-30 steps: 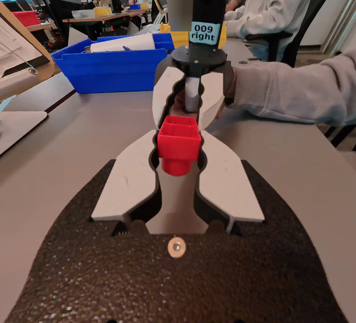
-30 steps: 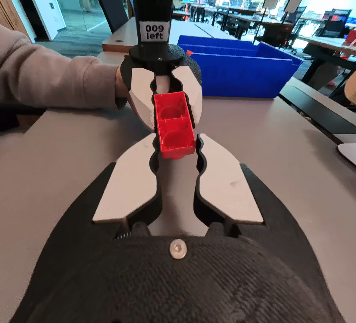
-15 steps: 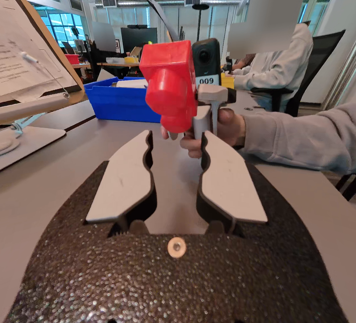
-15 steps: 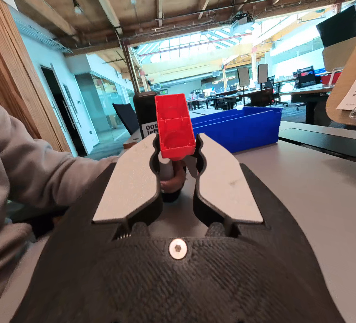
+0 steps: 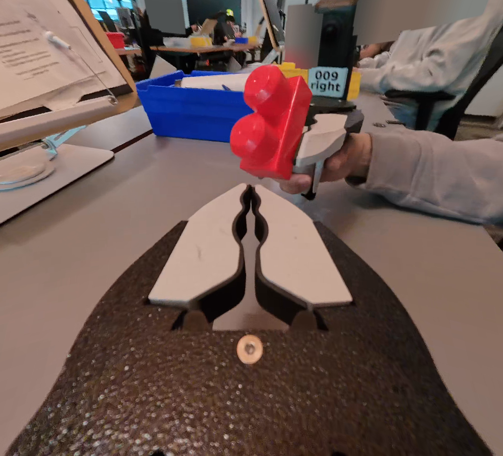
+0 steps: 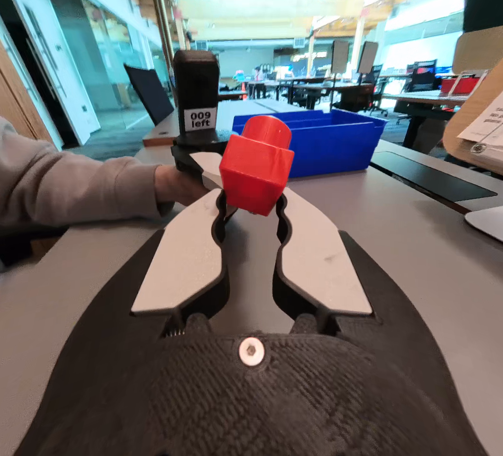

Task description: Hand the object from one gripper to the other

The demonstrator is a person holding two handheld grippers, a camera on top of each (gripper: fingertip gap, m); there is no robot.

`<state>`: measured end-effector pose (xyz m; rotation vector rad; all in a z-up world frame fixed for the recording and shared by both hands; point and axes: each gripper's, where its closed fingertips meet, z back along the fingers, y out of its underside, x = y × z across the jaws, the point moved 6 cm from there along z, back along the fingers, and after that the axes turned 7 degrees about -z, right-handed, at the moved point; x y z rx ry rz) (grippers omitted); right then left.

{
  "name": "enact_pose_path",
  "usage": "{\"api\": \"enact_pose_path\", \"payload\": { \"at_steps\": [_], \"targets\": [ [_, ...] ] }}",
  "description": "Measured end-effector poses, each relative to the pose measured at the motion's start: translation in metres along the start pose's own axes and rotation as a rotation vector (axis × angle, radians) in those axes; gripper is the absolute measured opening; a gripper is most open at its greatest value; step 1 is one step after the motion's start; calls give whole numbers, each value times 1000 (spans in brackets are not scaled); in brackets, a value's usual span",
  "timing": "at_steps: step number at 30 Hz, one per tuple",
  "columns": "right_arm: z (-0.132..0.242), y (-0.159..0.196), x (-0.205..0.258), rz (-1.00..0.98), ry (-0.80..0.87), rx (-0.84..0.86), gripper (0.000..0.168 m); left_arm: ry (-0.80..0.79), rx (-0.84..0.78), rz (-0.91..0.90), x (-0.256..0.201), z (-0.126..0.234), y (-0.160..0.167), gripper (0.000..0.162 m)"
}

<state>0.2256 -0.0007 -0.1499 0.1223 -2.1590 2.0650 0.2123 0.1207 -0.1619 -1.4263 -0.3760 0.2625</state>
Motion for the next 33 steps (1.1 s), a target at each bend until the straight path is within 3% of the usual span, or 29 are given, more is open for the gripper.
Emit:
{"api": "enact_pose_path", "payload": {
  "at_steps": [2,5,7,12,14,16,19,23,27,33],
  "targets": [
    [-2,-1,-1,9,30,-21,36,7,-19,-20,-4,-3,-1,0],
    [-1,-1,-2,-72,-7,-50,35,-13,-3,-72,-6,-5,3,34],
    [2,0,-1,-68,-40,-40,35,25,-17,-60,-9,-5,2,46],
    [1,8,8,3,-101,110,35,123,-148,127,-6,3,-7,45],
    [-2,15,10,25,-109,179,35,158,-148,185,-6,3,-6,44],
    [-4,18,11,36,-107,196,36,208,-126,222,-7,2,-2,28],
    [-4,19,9,25,-100,206,36,226,-80,244,-5,2,-1,28],
    [-4,17,6,-9,-71,152,35,162,-110,213,-3,3,-6,27],
    [0,5,-1,-52,8,30,65,28,-140,99,5,10,-10,27],
    [-2,-1,4,21,22,-36,58,-67,-87,-167,0,10,-13,27]
  ]
}}
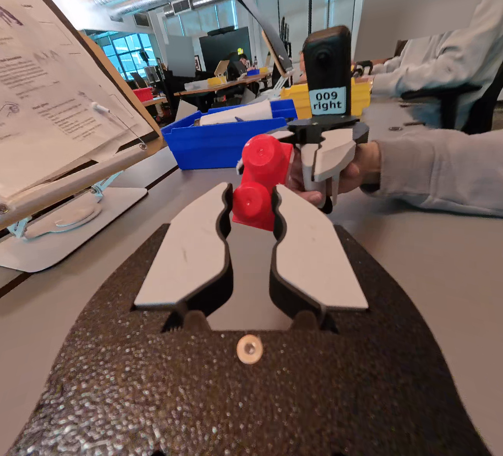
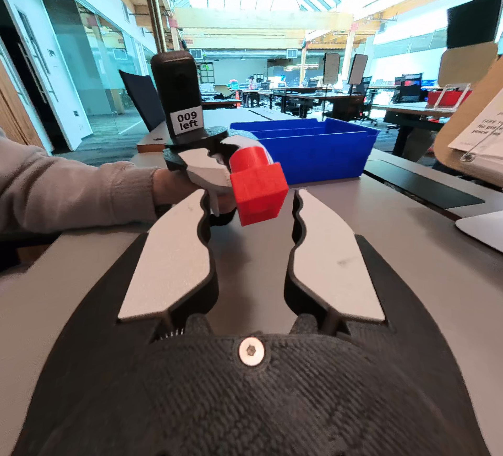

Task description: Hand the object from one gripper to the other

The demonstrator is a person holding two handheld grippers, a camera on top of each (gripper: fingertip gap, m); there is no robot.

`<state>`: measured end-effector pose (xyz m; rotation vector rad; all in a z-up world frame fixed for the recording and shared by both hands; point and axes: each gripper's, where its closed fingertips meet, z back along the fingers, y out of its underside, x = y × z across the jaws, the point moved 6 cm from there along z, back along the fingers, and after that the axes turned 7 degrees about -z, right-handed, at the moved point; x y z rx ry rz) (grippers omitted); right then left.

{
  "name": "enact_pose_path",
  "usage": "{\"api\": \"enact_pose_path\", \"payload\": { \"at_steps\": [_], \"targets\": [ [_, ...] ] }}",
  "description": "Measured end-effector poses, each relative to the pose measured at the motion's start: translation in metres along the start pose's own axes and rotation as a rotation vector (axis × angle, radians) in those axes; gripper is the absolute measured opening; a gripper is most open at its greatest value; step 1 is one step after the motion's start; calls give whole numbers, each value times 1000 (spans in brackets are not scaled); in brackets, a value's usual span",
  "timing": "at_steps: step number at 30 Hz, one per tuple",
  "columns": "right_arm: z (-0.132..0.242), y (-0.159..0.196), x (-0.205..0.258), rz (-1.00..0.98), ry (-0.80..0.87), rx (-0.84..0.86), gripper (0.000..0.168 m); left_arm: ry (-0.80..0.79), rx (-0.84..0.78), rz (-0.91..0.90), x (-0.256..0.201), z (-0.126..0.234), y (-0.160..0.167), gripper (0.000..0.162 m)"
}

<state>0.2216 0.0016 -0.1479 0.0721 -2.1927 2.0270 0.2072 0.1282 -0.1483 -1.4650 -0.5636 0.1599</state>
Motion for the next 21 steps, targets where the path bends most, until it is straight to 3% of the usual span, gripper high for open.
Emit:
{"api": "enact_pose_path", "payload": {
  "at_steps": [1,2,6,8,11,12,17,21],
  "targets": [
    [0,0,0,28,14,3,55,5,11,-10,-2,-2,1,27],
    [1,1,0,67,26,11,38,20,15,-11,-5,-3,2,27],
    [4,0,3,216,21,53,37,54,31,48,-9,-7,6,27],
    [5,-2,6,296,8,30,37,101,-44,236,-7,-7,4,29],
    [8,-13,17,358,-46,-106,37,249,-112,665,0,-7,8,72],
    [8,-14,20,380,-59,-120,37,337,-134,791,-1,-7,9,77],
    [1,-10,30,439,-100,-121,37,778,-177,1192,-29,-15,8,70],
    [1,-9,30,426,-112,-109,37,854,-245,1284,-32,-19,4,57]
  ]
}}
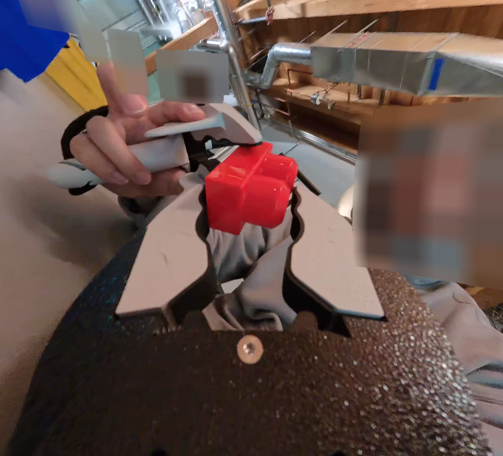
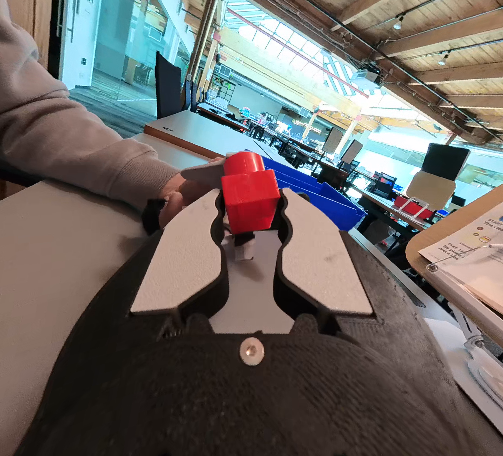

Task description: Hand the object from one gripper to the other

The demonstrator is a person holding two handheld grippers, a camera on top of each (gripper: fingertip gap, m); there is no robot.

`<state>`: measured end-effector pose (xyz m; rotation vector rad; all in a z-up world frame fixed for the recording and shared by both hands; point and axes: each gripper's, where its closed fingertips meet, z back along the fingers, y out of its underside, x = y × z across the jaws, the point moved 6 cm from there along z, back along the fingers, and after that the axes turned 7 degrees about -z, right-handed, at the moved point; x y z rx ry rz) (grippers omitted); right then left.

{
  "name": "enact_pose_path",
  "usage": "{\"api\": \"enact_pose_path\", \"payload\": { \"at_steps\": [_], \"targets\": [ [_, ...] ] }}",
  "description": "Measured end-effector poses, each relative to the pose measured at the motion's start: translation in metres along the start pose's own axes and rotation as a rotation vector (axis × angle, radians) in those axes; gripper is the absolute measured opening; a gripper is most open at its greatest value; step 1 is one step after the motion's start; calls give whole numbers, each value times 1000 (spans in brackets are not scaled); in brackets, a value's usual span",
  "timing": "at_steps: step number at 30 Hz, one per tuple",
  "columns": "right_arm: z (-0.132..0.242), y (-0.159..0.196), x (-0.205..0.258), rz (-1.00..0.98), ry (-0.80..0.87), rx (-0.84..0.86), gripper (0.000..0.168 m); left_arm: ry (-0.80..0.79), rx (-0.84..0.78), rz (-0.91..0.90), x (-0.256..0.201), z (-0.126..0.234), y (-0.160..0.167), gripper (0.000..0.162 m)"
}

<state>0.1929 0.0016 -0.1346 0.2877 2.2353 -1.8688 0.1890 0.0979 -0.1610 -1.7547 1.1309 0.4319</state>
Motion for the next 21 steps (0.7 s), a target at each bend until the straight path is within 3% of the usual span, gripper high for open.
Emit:
{"api": "enact_pose_path", "payload": {
  "at_steps": [4,7,9,12,15,18,21],
  "targets": [
    [1,12,-8,-92,48,103,40,-141,-24,-160,3,11,-9,49],
    [2,18,-19,-314,92,94,72,-431,23,-426,11,25,-16,48],
    [2,24,-26,-476,107,98,79,-577,67,-626,9,31,-21,48],
    [0,27,-27,-628,60,91,77,-644,113,-939,-4,29,-24,48],
    [0,21,-26,-638,44,37,64,-654,175,-1115,-10,23,-21,48],
    [1,20,-23,-560,36,58,43,-679,219,-1140,-7,21,-18,48],
    [2,19,-23,-516,35,76,43,-677,229,-1100,-5,21,-17,49]
  ]
}}
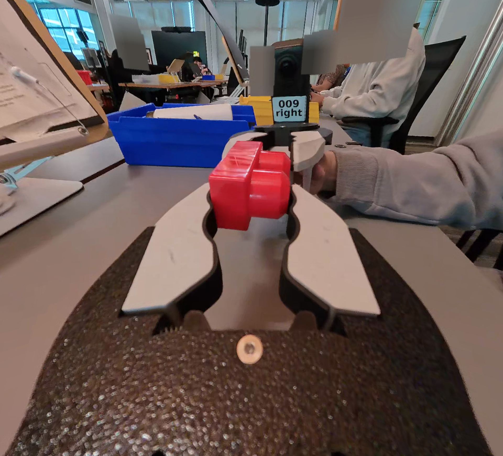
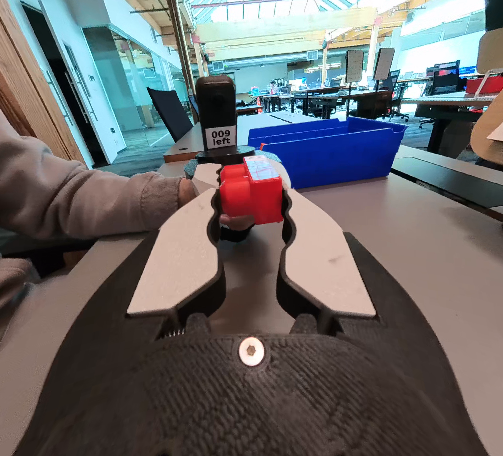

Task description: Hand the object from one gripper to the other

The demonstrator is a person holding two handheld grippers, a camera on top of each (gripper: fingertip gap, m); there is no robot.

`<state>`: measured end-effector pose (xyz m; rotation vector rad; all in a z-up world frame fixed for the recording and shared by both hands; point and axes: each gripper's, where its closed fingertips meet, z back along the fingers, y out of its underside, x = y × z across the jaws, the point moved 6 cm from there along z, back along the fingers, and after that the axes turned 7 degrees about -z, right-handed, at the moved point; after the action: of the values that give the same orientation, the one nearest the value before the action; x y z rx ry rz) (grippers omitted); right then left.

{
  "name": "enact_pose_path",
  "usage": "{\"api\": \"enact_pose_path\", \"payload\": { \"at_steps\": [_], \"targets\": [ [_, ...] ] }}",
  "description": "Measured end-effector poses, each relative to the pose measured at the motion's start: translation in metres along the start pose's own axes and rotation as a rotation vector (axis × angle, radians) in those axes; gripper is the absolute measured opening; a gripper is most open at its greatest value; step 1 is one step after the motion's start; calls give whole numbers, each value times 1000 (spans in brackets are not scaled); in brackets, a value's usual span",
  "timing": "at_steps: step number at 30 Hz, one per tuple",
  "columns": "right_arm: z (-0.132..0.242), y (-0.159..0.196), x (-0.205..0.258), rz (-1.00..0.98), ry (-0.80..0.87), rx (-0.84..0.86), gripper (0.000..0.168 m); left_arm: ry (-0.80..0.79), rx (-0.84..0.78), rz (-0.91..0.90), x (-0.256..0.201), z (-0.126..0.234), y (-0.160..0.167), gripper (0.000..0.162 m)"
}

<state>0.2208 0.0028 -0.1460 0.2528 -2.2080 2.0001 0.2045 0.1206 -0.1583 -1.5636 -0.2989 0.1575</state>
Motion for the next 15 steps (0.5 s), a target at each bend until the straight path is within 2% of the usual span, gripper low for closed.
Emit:
{"api": "enact_pose_path", "payload": {
  "at_steps": [2,4,7,9,11,15],
  "targets": [
    [1,-1,-1,19,9,25,43,6,32,26,0,-1,1,49],
    [3,-5,-6,-36,40,9,43,-87,14,-38,3,0,-2,49],
    [8,-11,-12,-242,13,-40,43,-260,50,-398,4,6,-7,59],
    [10,-5,-17,-403,-14,4,43,-334,121,-653,-1,6,-8,63],
    [10,5,-20,-543,-27,60,43,-375,191,-830,-5,2,-5,65],
    [10,12,-20,-624,-73,104,42,-324,294,-959,-11,-5,7,43]
  ]
}}
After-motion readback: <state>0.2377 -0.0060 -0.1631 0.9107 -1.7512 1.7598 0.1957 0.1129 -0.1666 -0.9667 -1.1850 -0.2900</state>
